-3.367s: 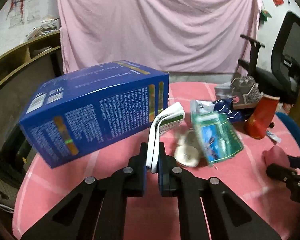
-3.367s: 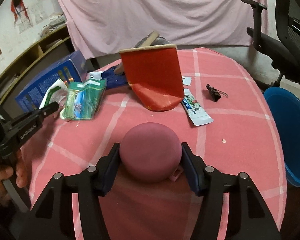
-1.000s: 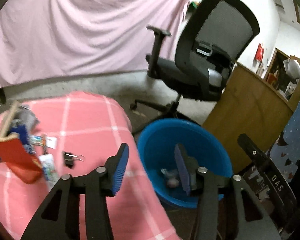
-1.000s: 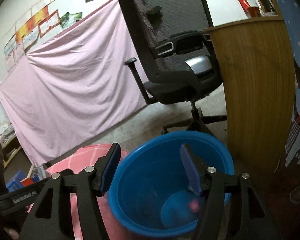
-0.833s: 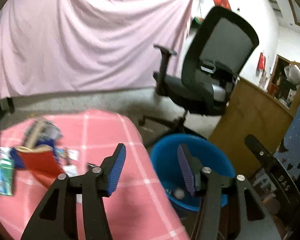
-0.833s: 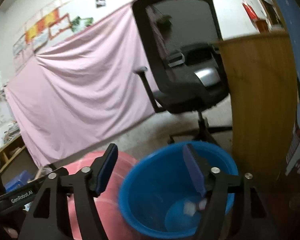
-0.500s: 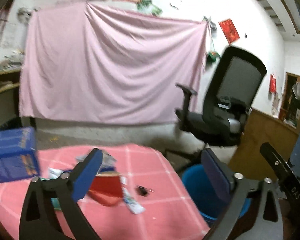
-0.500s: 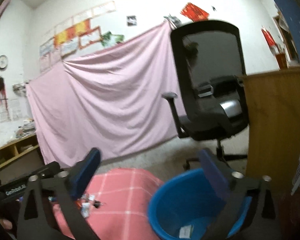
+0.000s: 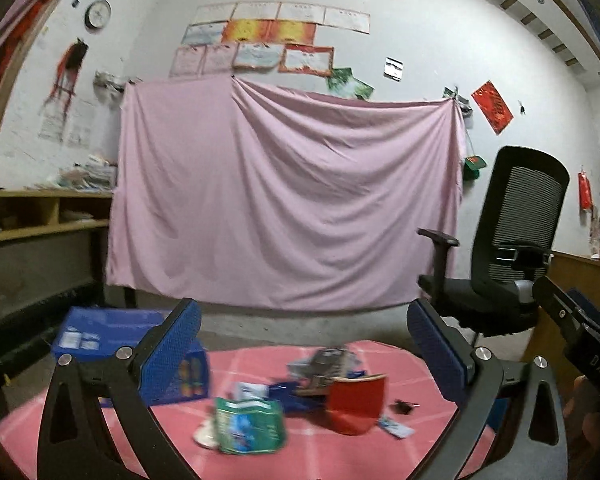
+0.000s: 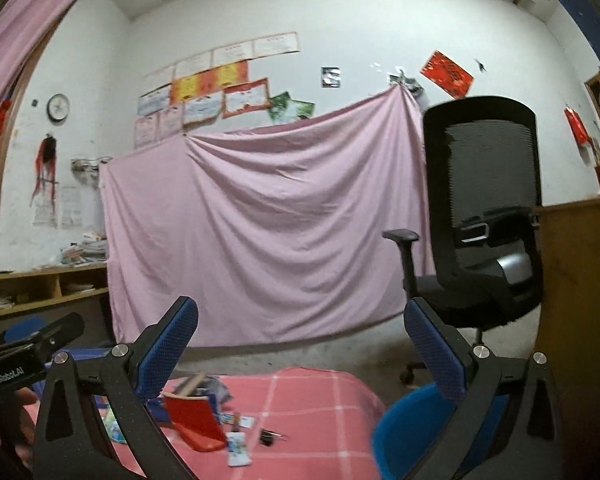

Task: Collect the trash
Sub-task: 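Move both tools back over the table toward the trash pile, then grasp the green wrapper with the left tool while the right tool grasps the toothpaste tube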

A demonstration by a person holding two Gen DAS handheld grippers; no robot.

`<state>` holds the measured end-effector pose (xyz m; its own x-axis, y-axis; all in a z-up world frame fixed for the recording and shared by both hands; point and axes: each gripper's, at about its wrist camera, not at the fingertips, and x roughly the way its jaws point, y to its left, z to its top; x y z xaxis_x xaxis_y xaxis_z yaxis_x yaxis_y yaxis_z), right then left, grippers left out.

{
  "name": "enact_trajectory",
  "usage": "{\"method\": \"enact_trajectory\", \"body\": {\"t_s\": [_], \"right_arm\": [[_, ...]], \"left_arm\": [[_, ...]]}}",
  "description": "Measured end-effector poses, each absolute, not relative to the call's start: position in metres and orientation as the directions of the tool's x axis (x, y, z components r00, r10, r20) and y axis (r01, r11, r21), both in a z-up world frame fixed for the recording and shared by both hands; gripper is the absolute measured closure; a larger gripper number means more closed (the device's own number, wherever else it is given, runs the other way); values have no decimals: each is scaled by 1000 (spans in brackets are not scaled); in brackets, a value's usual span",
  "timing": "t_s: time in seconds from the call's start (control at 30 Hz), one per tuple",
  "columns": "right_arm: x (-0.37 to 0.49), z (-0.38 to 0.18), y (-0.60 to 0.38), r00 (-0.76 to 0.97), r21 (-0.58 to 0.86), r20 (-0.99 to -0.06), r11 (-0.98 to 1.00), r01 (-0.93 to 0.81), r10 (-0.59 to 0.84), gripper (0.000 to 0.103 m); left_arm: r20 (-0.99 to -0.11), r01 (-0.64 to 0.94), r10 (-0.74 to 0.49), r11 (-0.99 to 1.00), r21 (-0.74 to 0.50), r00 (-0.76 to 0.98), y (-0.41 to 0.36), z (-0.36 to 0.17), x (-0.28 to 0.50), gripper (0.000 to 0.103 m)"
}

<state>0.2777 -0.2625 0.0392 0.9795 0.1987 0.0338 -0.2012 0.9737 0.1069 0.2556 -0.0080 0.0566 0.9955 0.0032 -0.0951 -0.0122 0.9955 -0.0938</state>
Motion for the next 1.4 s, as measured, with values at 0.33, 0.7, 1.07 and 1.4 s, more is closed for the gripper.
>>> {"method": "enact_trajectory", "body": {"t_s": [0.33,0.7,1.07,1.4], "right_arm": [[284,29,-213,963,-4,-9,963,-270,270,0],[313,8,-188,942,-64,-211,958,-281,262,0],[351,-25,-189,821,1,-511,955,-295,255,6],[385,-64,-193,618,101,-734,946,-308,280,31]], "left_arm": [[-107,-87,79,994,-69,991,33,35,248,2],[-385,-84,48,993,-77,922,61,-4,280,2],[-548,-24,-67,987,-156,834,64,-21,304,20],[-688,31,-231,957,-290,688,59,-48,326,60]]}}
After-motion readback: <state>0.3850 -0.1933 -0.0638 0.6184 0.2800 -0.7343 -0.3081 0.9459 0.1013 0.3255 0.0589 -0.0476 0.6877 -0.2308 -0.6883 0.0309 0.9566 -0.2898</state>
